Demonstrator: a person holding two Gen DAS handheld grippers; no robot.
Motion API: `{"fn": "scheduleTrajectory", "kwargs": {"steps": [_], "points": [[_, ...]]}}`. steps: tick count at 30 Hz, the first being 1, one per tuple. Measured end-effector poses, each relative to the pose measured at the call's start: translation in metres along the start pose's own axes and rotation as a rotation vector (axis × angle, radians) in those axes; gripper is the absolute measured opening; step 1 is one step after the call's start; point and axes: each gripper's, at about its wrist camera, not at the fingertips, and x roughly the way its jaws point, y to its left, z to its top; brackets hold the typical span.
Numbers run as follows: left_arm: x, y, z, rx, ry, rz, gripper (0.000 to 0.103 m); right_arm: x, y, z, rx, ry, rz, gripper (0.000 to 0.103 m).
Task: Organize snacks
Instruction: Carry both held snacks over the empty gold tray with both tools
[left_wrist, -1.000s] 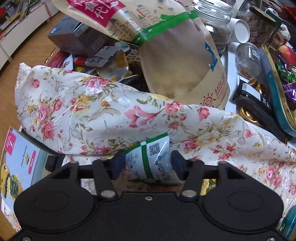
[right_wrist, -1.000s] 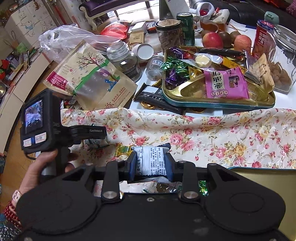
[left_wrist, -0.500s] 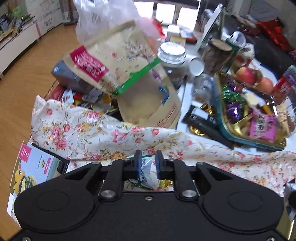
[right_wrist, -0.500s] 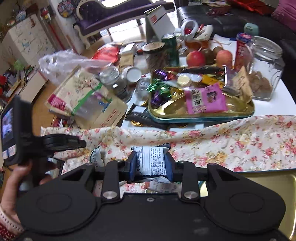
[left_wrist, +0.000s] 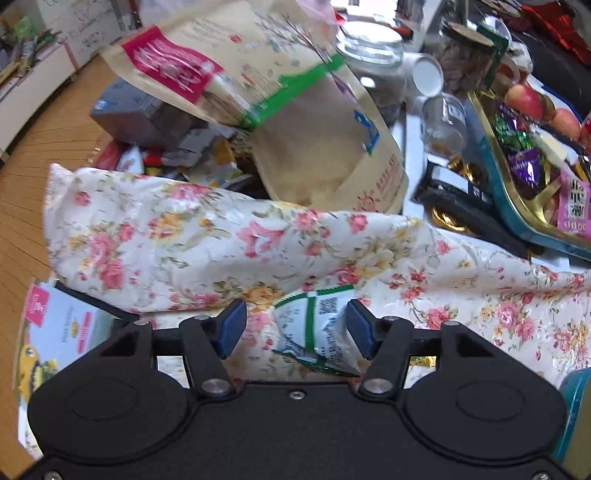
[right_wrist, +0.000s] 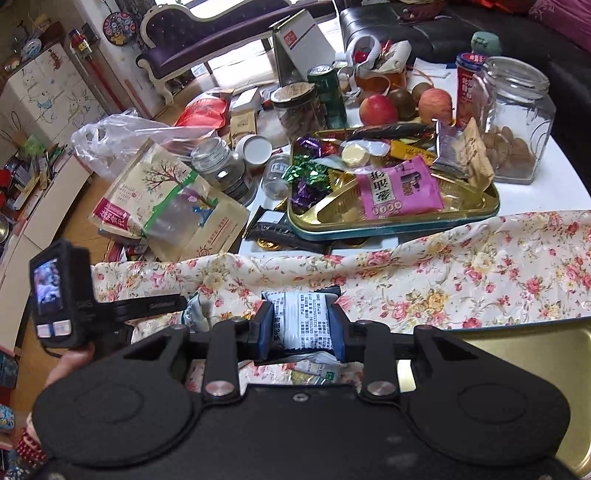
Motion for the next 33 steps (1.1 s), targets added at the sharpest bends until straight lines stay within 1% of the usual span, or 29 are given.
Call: {"fn": "scheduleTrajectory", "kwargs": {"steps": [2,5,8,9,10,12,14,16,19,22,25,28,29,32,33], "points": [[0.009,-0.004,0.001,0.003,0.022,0.002,0.063,0.005,0.004,0.001,-0.015,0.011,0.005,0.034],[0.023,-0.004,0.001,-0.015,0.050,0.019,0.063,0.009,0.011,0.001,-0.038,0.012,0.003,0.034],[0.034,-0.005,-0.001,-0.010,0.081,0.040,0.064,0.012,0.015,0.002,-0.048,0.018,0.012,0.034],[0.036,-0.004,-0.001,-0.009,0.086,0.045,0.066,0.013,0.016,0.002,-0.050,0.020,0.016,0.034],[0.036,-0.003,-0.002,-0.015,0.076,0.043,0.065,0.013,0.016,0.002,-0.051,0.022,0.016,0.034],[0.034,0.002,-0.002,-0.041,0.070,0.006,0.054,0.014,0.016,0.001,-0.053,0.025,0.015,0.034],[0.031,0.006,-0.001,-0.070,0.076,-0.003,0.051,0.013,0.016,0.001,-0.053,0.024,0.010,0.034],[0.025,0.007,-0.001,-0.082,0.065,0.003,0.050,0.012,0.014,0.000,-0.051,0.023,0.006,0.034],[0.004,0.004,0.002,-0.089,0.039,0.018,0.050,0.006,0.011,0.000,-0.044,0.015,0.003,0.034],[-0.030,-0.004,0.005,-0.100,-0.006,-0.016,0.050,-0.006,0.005,0.000,-0.035,-0.011,-0.004,0.034],[-0.075,-0.020,0.001,-0.066,-0.069,-0.034,0.050,-0.020,-0.008,0.003,-0.005,-0.043,-0.018,0.034],[-0.114,-0.045,-0.002,-0.011,-0.126,-0.050,0.050,-0.036,-0.027,0.004,0.042,-0.072,-0.038,0.034],[-0.126,-0.055,-0.005,-0.002,-0.154,-0.070,0.050,-0.041,-0.035,0.005,0.056,-0.083,-0.048,0.034],[-0.149,-0.084,-0.014,0.024,-0.194,-0.129,0.050,-0.059,-0.060,0.002,0.089,-0.117,-0.099,0.034],[-0.155,-0.096,-0.018,0.052,-0.201,-0.142,0.050,-0.066,-0.069,0.001,0.098,-0.129,-0.123,0.034]]}}
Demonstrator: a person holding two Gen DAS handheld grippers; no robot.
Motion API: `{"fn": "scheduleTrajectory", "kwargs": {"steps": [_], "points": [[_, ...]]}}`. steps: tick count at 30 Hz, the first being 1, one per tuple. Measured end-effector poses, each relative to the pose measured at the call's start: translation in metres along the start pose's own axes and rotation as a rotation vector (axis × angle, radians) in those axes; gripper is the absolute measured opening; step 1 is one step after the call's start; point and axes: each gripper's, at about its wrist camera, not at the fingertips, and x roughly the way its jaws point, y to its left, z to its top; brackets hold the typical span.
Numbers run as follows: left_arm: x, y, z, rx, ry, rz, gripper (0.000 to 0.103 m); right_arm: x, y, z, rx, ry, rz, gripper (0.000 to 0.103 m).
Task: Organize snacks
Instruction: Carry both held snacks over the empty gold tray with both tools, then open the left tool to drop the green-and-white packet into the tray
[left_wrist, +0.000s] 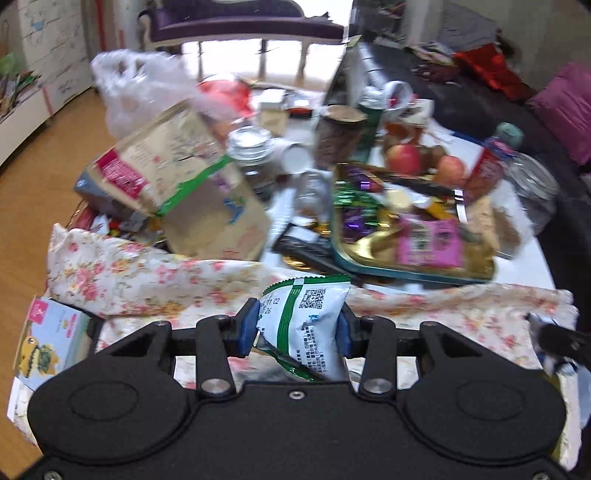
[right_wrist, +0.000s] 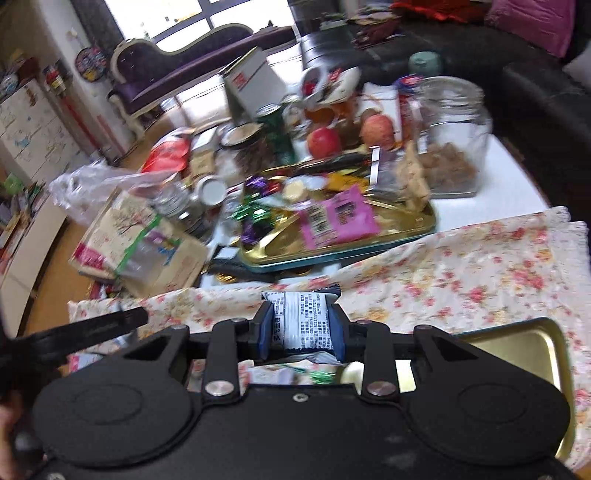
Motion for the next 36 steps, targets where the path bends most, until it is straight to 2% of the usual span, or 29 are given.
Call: {"fn": "scheduleTrajectory", "kwargs": {"steps": [5,10,15,20,24,27,31,36], "points": [[-0.017,-0.058,-0.021,0.121,-0.011,-0.075,0.050,-0.030,-0.052,-0.006,0.029,-0.055,-0.142,0.034],[-0.020,-0.103,-0.045,0.189,0.074,-0.192,0.050,-0.064,-0.100,-0.013,0.103,-0.050,-0.233,0.034],[-0.021,-0.135,-0.072,0.258,0.148,-0.249,0.050,-0.094,-0.129,-0.023,0.138,-0.052,-0.327,0.034],[-0.009,-0.151,-0.088,0.301,0.210,-0.228,0.050,-0.082,-0.156,-0.040,0.191,0.027,-0.373,0.034],[-0.001,-0.155,-0.095,0.297,0.248,-0.187,0.050,-0.060,-0.168,-0.047,0.261,0.105,-0.353,0.034],[0.002,-0.154,-0.099,0.296,0.267,-0.163,0.050,-0.047,-0.163,-0.043,0.283,0.127,-0.315,0.034],[0.006,-0.153,-0.098,0.276,0.294,-0.137,0.050,-0.035,-0.146,-0.037,0.228,0.124,-0.309,0.034],[0.006,-0.157,-0.099,0.284,0.299,-0.146,0.051,-0.024,-0.143,-0.034,0.238,0.165,-0.291,0.034]]}}
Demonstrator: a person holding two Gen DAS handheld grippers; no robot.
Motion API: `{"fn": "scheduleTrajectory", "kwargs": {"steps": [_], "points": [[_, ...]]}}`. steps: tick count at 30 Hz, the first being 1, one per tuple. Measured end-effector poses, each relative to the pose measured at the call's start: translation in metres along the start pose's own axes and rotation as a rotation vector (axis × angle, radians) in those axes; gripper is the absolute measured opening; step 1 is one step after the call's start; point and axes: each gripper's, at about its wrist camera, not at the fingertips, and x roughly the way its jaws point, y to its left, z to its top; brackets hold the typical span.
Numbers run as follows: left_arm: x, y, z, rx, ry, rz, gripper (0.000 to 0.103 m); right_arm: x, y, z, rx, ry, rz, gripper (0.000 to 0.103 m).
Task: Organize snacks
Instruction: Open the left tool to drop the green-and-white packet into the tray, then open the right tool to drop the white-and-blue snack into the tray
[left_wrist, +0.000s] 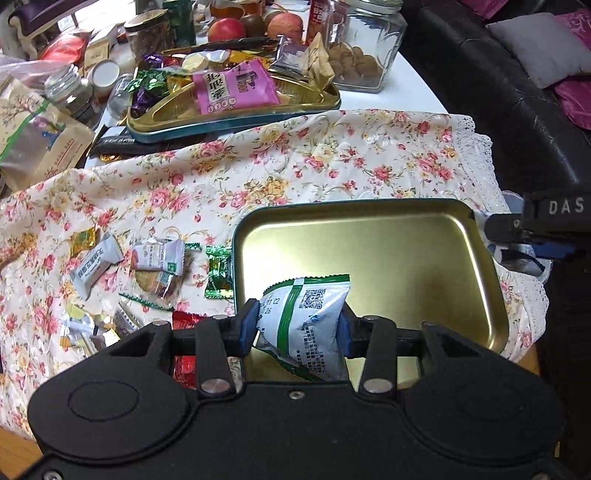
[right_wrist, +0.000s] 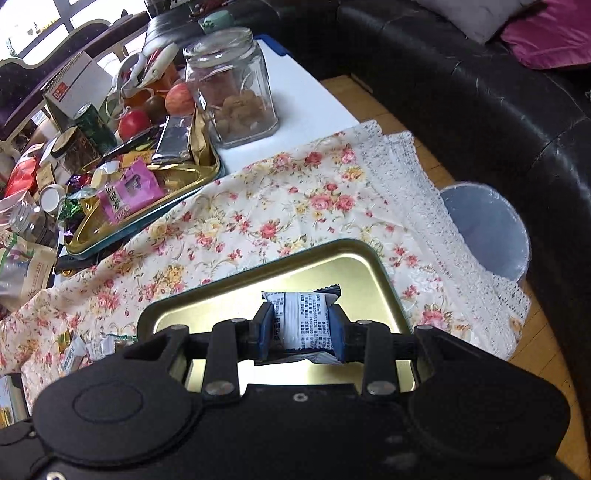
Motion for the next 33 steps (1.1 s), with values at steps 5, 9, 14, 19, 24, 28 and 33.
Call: {"fn": "scheduleTrajectory", "kwargs": {"steps": [5,9,14,19,24,28,33], "points": [[0.009,-0.012,0.000,0.034,0.005,-0.001,0.051,0.004,-0.006,0.002,0.016,-0.013,-0.037,0.034],[0.012,-0.021,-0.004,0.092,-0.004,0.008,0.053,0.009,-0.014,0.007,0.039,-0.017,-0.064,0.034],[0.008,-0.025,-0.003,0.108,-0.006,-0.036,0.054,0.011,-0.022,0.012,0.083,-0.014,-0.060,0.034],[0.006,-0.025,-0.002,0.114,-0.023,-0.031,0.054,0.009,-0.021,0.013,0.084,-0.025,-0.066,0.034],[0.007,-0.020,-0.002,0.114,-0.029,0.007,0.054,0.007,-0.021,0.013,0.076,-0.041,-0.082,0.034],[0.006,-0.017,0.000,0.093,-0.032,0.005,0.054,0.004,-0.020,0.014,0.077,-0.053,-0.078,0.034],[0.006,-0.015,0.001,0.085,-0.037,0.021,0.054,0.005,-0.017,0.013,0.063,-0.041,-0.062,0.034]]}}
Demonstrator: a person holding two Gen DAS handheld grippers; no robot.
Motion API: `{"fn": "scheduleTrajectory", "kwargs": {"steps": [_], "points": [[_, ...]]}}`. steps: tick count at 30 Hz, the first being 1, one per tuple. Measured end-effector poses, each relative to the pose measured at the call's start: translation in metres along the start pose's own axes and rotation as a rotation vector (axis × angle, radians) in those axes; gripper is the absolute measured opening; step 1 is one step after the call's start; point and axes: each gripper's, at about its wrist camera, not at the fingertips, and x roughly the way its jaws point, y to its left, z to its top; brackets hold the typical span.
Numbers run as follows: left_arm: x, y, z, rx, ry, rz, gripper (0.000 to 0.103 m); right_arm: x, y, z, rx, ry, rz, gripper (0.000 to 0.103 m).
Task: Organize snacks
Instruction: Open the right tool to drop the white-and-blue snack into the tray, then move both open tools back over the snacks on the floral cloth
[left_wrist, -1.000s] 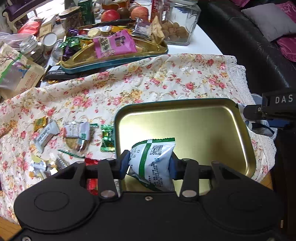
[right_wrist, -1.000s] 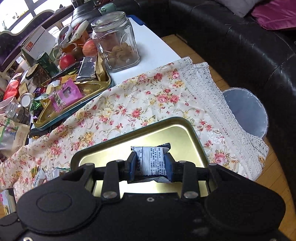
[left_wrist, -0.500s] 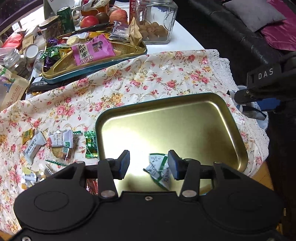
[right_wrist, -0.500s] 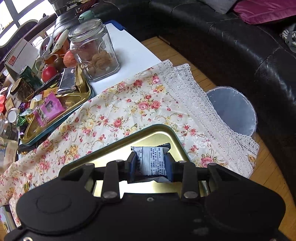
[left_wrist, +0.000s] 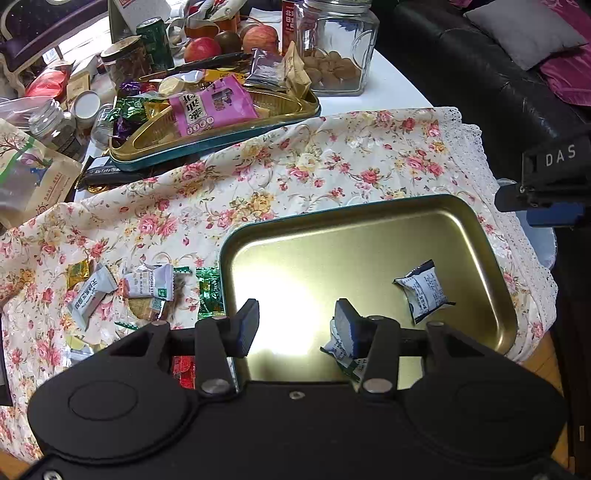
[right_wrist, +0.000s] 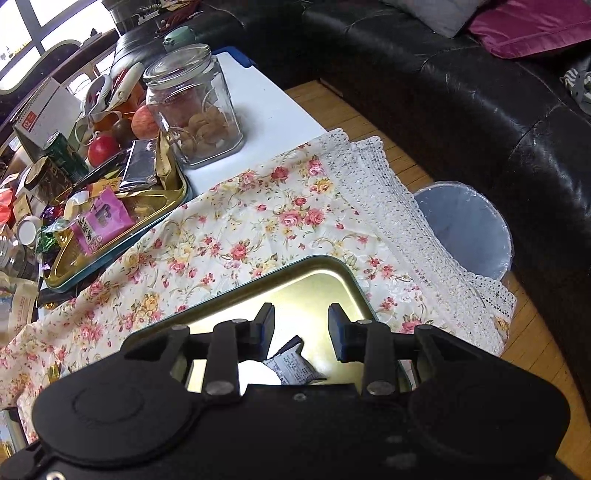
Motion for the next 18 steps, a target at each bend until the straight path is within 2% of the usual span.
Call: {"fn": "scheduleTrajectory", "kwargs": {"steps": [9,16,18], "points": [[0.000,0.018,0.001,-0.018,-0.016,0.038,0.054,0.002,0.004,0.001,0.005,0.016,0.019,0.036],[-0.009,0.049,0.009,-0.061,-0.047,0.055,0.055,0.005,0.010,0.002,0.011,0.031,0.025,0.039],[-0.012,0.063,0.013,-0.087,-0.057,0.075,0.059,0.006,0.015,0.002,0.008,0.034,0.031,0.040]]}}
